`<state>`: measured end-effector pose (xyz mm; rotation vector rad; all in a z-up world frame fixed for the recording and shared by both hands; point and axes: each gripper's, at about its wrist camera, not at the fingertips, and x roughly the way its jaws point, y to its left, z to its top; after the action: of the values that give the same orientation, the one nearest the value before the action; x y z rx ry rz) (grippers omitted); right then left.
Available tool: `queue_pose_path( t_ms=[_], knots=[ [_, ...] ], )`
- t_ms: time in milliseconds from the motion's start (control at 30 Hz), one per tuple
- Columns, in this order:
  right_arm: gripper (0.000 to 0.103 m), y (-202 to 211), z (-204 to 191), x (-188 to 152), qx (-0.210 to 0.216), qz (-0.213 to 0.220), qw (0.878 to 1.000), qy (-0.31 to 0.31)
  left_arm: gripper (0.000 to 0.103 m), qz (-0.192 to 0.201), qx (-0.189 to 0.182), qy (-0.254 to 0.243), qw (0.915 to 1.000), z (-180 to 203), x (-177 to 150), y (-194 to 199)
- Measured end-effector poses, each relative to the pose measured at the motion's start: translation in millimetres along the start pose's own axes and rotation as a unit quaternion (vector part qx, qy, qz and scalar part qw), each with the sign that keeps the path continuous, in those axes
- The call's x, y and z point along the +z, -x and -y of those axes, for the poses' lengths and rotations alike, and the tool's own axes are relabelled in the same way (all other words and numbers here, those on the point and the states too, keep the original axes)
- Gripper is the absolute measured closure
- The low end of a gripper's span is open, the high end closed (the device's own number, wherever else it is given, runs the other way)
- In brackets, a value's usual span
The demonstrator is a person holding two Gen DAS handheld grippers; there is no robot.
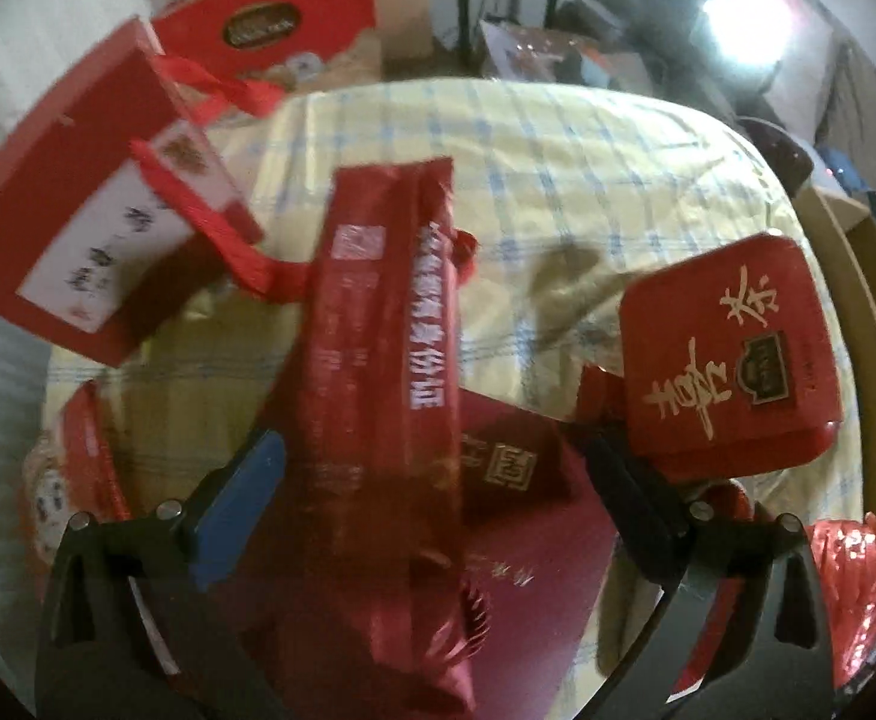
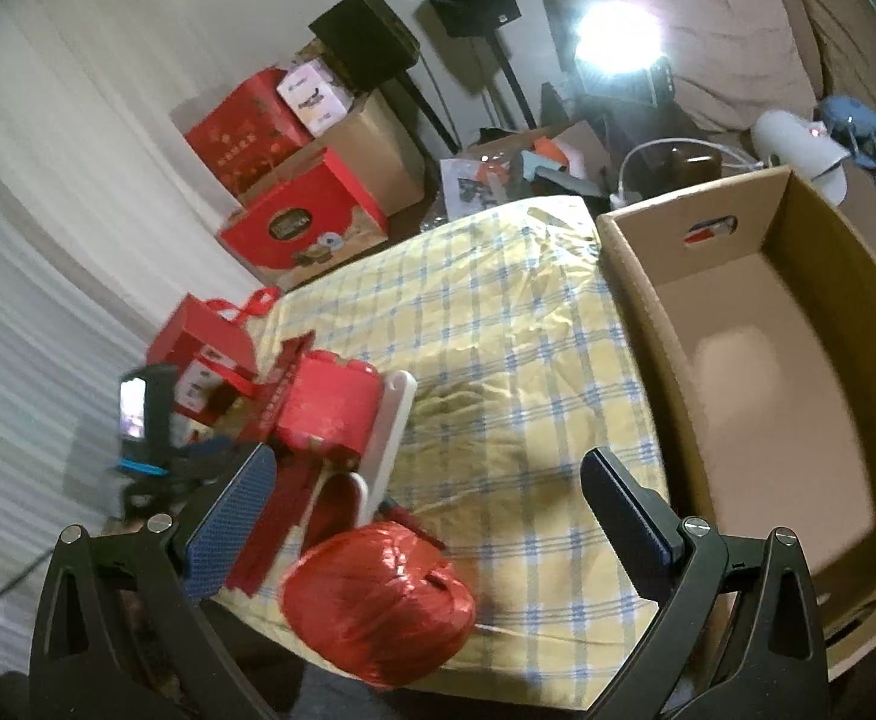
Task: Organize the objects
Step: 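Grasp the red gift bag with the left tool and lift it, then grasp the red lidded box with the right tool while the left tool holds the bag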
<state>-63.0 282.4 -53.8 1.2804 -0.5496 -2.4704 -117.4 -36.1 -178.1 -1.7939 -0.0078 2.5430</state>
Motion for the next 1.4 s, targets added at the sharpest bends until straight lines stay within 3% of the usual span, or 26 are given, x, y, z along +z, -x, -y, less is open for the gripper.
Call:
queue_pose_path(
  t_ms=[167,200,333,667,800,900,1133,1400],
  knots=[
    [0.001,0.6,-0.8,5.3,0.004,0.002,1.0,-0.002,0.036,-0.002,0.013,0.008,0.9999,-3.1,-4.2,-9.3],
    [0.001,-0.3,-1.0,5.9,0.005,0.001,1.0,-0.001,0.05,0.002,0.012,0.015,0.9998,-5.6,-3.6,-8.2],
    [0.001,-7.0,2.6,7.0,0.001,-0.006,1.0,-0.004,0.088,-0.003,0.003,0.023,0.9997,-12.1,3.0,-4.6],
    [0.001,-10.7,9.7,7.4,-0.012,-0.009,1.0,-0.015,0.091,0.011,-0.038,0.031,0.9987,-32.0,-3.8,30.1],
    [0.001,-16.6,11.3,9.8,0.001,-0.003,0.999,-0.036,0.091,0.038,-0.019,0.016,0.999,-34.4,-2.9,46.8],
    [0.001,-42.4,4.2,16.7,0.023,-0.035,0.998,-0.046,0.091,0.057,-0.012,0.019,0.9981,-37.2,0.8,54.4],
    [0.001,-71.0,-13.7,24.3,-0.009,-0.063,0.998,-0.023,0.091,0.067,-0.028,0.042,0.9965,-49.7,0.2,54.7],
    [0.002,-123.2,-56.5,27.4,-0.042,-0.102,0.994,0.015,0.091,0.078,-0.004,0.032,0.9964,-50.9,-0.5,51.0]
  ],
)
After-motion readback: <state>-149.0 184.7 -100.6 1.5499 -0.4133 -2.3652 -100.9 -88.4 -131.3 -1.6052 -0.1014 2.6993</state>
